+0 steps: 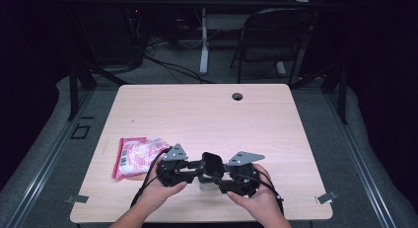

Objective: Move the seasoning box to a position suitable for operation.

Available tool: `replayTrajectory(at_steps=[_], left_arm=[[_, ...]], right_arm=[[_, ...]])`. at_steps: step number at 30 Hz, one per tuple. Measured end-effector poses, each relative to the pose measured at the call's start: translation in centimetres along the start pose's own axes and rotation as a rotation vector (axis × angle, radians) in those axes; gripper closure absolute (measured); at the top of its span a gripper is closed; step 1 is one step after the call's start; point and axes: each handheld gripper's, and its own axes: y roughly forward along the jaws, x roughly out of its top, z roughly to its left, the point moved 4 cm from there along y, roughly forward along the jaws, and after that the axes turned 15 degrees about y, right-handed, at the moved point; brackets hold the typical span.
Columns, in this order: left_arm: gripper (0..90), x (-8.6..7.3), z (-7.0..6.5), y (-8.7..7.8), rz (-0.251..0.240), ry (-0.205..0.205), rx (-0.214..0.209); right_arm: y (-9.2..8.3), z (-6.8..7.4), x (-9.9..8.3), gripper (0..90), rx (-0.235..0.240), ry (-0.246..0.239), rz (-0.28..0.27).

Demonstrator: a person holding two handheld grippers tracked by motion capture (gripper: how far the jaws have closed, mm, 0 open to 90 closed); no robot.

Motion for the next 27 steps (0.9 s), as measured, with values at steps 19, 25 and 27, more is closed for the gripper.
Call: replayTrajectory(at_steps=[19,25,27], left_arm=[[53.9,-1.0,0.4,1.3,0.031,-0.007,0.054],[52.6,-1.3,0.5,1.6,0.042,-0.009,0.061],[52.7,-1.4,0.5,1.7,0.048,-0.012,0.062]], right_arm=[[1.4,0.4,-0.3,44.9,-0.054,-0.049,-0.022],[1.2,0.4,-0.2,47.0,-0.032,-0.025,-0.027],[1.2,0.3,-0.2,47.0,-0.027,-0.019,-0.030]])
